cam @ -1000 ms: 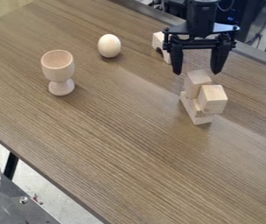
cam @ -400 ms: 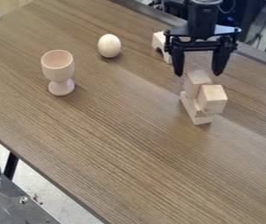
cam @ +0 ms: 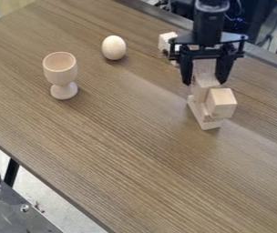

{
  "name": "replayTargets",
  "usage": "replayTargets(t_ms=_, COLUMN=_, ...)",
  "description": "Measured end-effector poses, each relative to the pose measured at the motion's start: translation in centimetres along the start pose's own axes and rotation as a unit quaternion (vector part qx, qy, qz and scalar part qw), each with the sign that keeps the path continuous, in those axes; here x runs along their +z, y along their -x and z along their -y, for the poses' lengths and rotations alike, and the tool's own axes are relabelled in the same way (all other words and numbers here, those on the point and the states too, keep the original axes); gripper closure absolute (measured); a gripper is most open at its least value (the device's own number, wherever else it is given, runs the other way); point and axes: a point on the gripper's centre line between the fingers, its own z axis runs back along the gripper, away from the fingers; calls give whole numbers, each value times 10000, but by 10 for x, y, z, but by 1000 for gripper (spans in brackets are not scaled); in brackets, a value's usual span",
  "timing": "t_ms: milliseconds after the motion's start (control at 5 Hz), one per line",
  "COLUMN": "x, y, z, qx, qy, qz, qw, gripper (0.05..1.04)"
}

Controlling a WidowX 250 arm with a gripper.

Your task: Move the cube to the top of the arch

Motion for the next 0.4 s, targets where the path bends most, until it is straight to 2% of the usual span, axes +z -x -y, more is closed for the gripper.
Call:
replayTargets(t_ms=200, x=0, y=-2, z=-2, qx=59, qy=-25, qz=25, qw=10000, gripper=523)
replayTargets(t_ms=400, x=0, y=-3, z=-5, qx=102, qy=-15, qz=31, qw=9999, gripper=523)
